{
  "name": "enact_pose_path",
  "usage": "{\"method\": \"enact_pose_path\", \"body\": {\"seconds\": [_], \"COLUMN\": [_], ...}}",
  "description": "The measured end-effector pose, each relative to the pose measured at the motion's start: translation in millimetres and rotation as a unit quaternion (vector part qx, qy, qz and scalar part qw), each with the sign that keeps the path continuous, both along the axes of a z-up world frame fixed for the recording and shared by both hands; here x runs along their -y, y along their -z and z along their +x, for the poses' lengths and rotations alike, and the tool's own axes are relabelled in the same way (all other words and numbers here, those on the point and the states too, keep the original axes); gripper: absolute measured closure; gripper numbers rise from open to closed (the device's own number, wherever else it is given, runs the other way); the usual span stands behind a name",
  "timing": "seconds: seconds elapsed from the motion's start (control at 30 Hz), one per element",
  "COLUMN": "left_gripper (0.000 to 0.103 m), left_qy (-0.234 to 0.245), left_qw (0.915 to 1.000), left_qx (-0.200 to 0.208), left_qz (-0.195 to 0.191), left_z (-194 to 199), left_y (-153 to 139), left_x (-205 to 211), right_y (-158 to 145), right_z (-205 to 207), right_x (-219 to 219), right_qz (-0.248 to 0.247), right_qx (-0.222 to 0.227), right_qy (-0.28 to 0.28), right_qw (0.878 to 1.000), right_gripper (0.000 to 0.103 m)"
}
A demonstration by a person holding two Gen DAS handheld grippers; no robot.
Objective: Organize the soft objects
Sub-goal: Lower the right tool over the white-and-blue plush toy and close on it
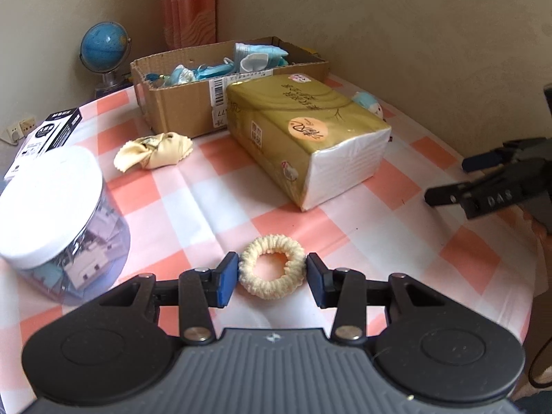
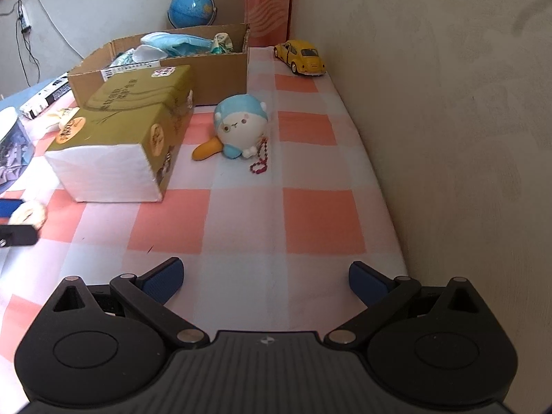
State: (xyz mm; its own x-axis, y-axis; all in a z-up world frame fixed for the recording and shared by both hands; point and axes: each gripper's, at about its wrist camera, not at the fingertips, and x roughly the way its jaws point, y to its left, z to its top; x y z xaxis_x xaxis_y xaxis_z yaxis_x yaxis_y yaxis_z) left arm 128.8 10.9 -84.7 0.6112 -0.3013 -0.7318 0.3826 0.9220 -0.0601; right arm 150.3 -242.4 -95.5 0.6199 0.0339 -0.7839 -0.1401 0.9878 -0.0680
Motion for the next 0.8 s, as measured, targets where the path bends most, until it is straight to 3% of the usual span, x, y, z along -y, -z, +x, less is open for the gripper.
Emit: {"method": "enact_pose_path", "body": {"seconds": [0.13,0.53,0.8], "left_gripper": [0.061,0.061,0.061], "left_qy": [-0.004,-0.007,-0.010], "left_qw": [1.0000,0.9999,0.9998], "left_qx": [0.000,-0.004,-0.005], "left_qz": [-0.002,-0.013,-0.016], "left_z": [-0.7,2.2,3.4], "left_y": [0.8,1.3,1.8], "left_x": [0.5,-1.0,-1.5], "right_y": [-5.7,-31.1,-28.3], "right_z": [12.6,68.6,95.8], "right_x": [-2.8,-5.1,-14.3], "right_qz": [-0.021,-0.015,-0.024], "right_qx": [0.018,0.074,0.073], "right_qy": [-0.005,-0.013,-0.030], "right_qw": [1.000,0.997,0.997], "right_gripper": [0.000,0.000,0.000]}}
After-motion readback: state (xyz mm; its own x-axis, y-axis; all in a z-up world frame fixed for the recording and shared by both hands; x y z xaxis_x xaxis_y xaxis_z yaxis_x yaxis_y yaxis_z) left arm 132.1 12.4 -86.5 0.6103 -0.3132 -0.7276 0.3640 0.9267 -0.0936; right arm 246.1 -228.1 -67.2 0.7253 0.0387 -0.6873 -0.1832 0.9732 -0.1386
